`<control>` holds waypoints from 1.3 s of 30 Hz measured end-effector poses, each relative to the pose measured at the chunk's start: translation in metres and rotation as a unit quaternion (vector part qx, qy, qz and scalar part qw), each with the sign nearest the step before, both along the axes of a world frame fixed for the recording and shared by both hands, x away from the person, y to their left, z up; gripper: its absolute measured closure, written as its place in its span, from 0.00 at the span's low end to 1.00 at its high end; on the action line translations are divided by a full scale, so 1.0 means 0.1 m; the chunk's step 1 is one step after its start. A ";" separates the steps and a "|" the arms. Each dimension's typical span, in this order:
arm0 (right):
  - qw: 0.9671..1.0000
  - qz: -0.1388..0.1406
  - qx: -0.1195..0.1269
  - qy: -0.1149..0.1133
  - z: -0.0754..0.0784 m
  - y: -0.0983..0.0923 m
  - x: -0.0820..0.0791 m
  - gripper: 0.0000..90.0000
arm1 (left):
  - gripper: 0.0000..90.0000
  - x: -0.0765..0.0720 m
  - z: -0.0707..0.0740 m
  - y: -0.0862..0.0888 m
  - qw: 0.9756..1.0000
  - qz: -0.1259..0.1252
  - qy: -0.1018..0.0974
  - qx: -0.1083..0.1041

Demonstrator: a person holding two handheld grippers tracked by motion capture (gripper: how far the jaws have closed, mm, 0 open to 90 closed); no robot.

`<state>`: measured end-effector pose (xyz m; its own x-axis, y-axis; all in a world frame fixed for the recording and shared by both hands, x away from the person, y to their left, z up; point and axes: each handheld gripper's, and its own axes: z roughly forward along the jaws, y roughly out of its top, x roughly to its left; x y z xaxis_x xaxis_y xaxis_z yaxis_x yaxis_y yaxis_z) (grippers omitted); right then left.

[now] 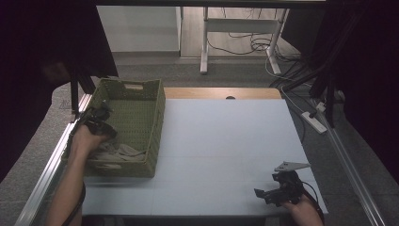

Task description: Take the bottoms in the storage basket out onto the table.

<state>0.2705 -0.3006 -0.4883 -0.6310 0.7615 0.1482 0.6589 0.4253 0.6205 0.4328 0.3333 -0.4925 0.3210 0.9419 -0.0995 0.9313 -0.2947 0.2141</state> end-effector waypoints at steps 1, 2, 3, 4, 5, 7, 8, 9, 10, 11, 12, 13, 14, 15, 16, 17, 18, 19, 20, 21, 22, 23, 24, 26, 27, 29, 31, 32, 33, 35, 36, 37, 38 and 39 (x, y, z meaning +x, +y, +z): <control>1.000 0.000 0.000 0.000 0.00 0.00 0.00 0.01 | 0.88 -0.01 0.02 0.00 1.000 0.000 -0.001 -0.004; 1.000 0.000 0.000 0.000 0.00 0.00 0.00 0.01 | 0.89 -0.02 0.05 0.01 1.000 -0.001 -0.006 -0.007; 1.000 0.000 0.000 0.000 0.00 0.00 0.00 0.01 | 0.90 -0.02 0.05 0.01 1.000 -0.001 -0.006 -0.007; 1.000 -0.001 0.002 0.000 0.00 0.00 0.00 0.01 | 0.90 -0.04 0.13 0.01 0.999 -0.006 -0.023 -0.031; 1.000 -0.001 0.001 0.000 0.00 0.00 0.00 0.01 | 0.91 -0.06 0.18 0.01 0.998 -0.012 -0.036 -0.047; 1.000 0.000 0.001 -0.001 0.00 0.00 0.00 0.01 | 0.91 -0.10 0.28 -0.03 0.995 -0.027 -0.055 -0.080; 1.000 0.001 0.000 -0.001 -0.01 0.00 0.00 0.01 | 0.91 -0.11 0.33 -0.07 0.993 -0.038 -0.064 -0.092; 1.000 0.000 -0.002 0.000 0.00 0.01 0.01 0.01 | 0.91 -0.12 0.38 -0.12 0.991 -0.048 -0.071 -0.101; 1.000 -0.001 -0.003 0.001 0.00 0.01 0.00 0.01 | 0.91 -0.12 0.38 -0.12 0.991 -0.048 -0.071 -0.101; 1.000 0.000 -0.003 0.001 0.00 0.01 0.00 0.01 | 0.91 -0.13 0.45 -0.22 0.987 -0.073 -0.081 -0.119; 1.000 -0.001 -0.003 0.000 0.00 0.01 0.00 0.01 | 0.91 -0.14 0.48 -0.28 0.984 -0.086 -0.086 -0.130; 1.000 -0.001 -0.003 0.000 0.00 0.01 0.00 0.01 | 0.91 -0.14 0.50 -0.34 0.980 -0.097 -0.090 -0.147; 1.000 0.000 -0.003 0.000 0.00 0.01 0.00 0.01 | 0.91 -0.15 0.52 -0.39 0.976 -0.110 -0.092 -0.162; 1.000 0.000 0.000 0.000 0.00 0.01 0.00 0.01 | 0.91 -0.15 0.53 -0.45 0.971 -0.128 -0.092 -0.179; 1.000 0.001 0.000 -0.001 -0.01 0.00 0.00 0.01 | 0.91 -0.14 0.52 -0.49 0.965 -0.146 -0.091 -0.197; 1.000 0.000 0.001 0.000 0.00 0.00 0.00 0.01 | 0.91 -0.14 0.51 -0.53 0.963 -0.155 -0.086 -0.204; 1.000 0.000 0.001 0.000 0.00 0.00 0.00 0.01 | 0.91 -0.13 0.49 -0.56 0.964 -0.162 -0.079 -0.194; 1.000 0.000 0.001 0.000 0.00 0.00 0.00 0.01 | 0.90 -0.12 0.46 -0.59 0.967 -0.168 -0.071 -0.179; 1.000 0.001 0.000 0.000 0.00 0.00 0.00 0.01 | 0.87 -0.12 0.44 -0.60 0.969 -0.171 -0.067 -0.164; 1.000 0.001 0.000 0.000 0.00 0.00 0.00 0.01 | 0.79 -0.13 0.42 -0.61 0.973 -0.166 -0.071 -0.145; 1.000 0.000 -0.001 0.000 0.00 0.00 0.00 0.01 | 0.65 -0.13 0.42 -0.60 0.976 -0.160 -0.078 -0.124; 1.000 0.000 -0.001 0.001 0.00 0.00 0.00 0.01 | 0.51 -0.15 0.42 -0.59 0.978 -0.154 -0.087 -0.111; 1.000 -0.001 0.002 0.001 0.00 0.00 0.00 0.01 | 0.38 -0.16 0.43 -0.56 0.979 -0.150 -0.095 -0.102; 1.000 0.000 0.000 0.001 0.00 0.00 0.01 0.01 | 0.21 -0.19 0.45 -0.49 0.981 -0.134 -0.104 -0.095; 1.000 0.000 0.000 0.001 0.00 0.00 0.01 0.01 | 0.14 -0.19 0.45 -0.49 0.981 -0.134 -0.104 -0.095; 1.000 0.000 -0.003 0.001 0.00 0.01 0.00 0.01 | 0.09 -0.23 0.44 -0.37 0.985 -0.116 -0.086 -0.091; 1.000 0.000 -0.003 0.001 0.00 0.01 0.00 0.01 | 0.04 -0.24 0.36 -0.33 0.990 -0.103 -0.051 -0.087; 1.000 0.001 -0.001 0.002 -0.01 0.01 0.00 0.01 | 0.03 -0.24 0.30 -0.32 0.991 -0.099 -0.035 -0.078; 1.000 0.001 -0.001 0.002 -0.01 0.01 0.01 0.01 | 0.02 -0.24 0.25 -0.32 0.993 -0.098 -0.021 -0.068; 1.000 0.002 -0.001 0.003 -0.01 0.01 0.01 0.01 | 0.02 -0.24 0.20 -0.31 0.993 -0.096 -0.010 -0.062; 1.000 0.002 -0.002 0.002 -0.01 0.01 0.01 0.01 | 0.02 -0.23 0.09 -0.30 0.994 -0.092 0.013 -0.051; 1.000 0.002 -0.002 0.002 -0.01 0.01 0.00 0.01 | 0.02 -0.21 0.04 -0.29 0.995 -0.088 0.025 -0.039; 1.000 0.002 -0.002 0.002 -0.01 0.01 0.01 0.01 | 0.02 -0.20 -0.01 -0.28 0.996 -0.080 0.037 -0.029; 1.000 0.002 -0.002 0.002 -0.01 0.01 0.01 0.01 | 0.02 -0.18 -0.04 -0.28 0.996 -0.076 0.050 -0.022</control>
